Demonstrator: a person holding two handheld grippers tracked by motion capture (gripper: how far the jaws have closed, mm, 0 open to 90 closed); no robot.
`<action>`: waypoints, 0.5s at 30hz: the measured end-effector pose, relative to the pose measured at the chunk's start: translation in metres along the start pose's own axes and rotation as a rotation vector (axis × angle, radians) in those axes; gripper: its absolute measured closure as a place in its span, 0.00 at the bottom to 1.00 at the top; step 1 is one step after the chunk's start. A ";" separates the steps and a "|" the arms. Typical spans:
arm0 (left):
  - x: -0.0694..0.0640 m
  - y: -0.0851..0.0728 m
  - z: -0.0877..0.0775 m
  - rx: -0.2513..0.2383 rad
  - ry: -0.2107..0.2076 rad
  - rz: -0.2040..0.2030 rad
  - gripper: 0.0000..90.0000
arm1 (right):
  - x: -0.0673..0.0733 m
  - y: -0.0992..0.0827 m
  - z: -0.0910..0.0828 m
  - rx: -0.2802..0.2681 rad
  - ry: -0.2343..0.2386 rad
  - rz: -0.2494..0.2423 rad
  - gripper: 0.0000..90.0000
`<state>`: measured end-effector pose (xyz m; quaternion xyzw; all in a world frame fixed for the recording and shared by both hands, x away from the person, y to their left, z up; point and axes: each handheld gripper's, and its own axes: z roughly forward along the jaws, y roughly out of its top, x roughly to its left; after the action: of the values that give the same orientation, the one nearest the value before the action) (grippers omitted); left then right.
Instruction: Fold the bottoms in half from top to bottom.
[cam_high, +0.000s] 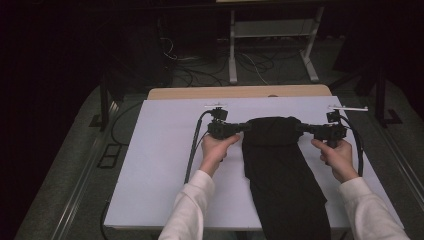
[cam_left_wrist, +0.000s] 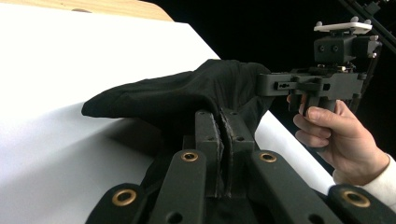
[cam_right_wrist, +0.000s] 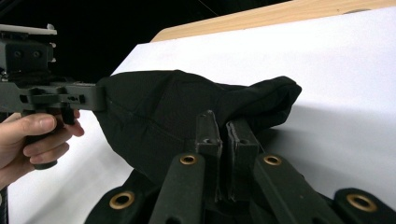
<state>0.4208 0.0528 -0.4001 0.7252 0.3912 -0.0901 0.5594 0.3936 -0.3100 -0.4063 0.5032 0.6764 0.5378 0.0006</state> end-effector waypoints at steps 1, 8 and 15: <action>-0.001 0.000 -0.001 0.002 -0.002 0.003 0.96 | 0.001 -0.001 -0.001 -0.002 0.002 0.001 0.94; -0.014 -0.001 -0.003 0.019 -0.005 0.030 0.96 | 0.003 -0.005 -0.008 -0.005 0.013 -0.002 0.95; -0.023 -0.014 -0.004 0.031 -0.010 0.029 0.96 | 0.007 -0.011 -0.014 0.000 0.021 -0.006 0.95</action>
<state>0.3948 0.0462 -0.3962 0.7390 0.3766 -0.0917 0.5511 0.3747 -0.3145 -0.4043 0.4954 0.6779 0.5431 -0.0051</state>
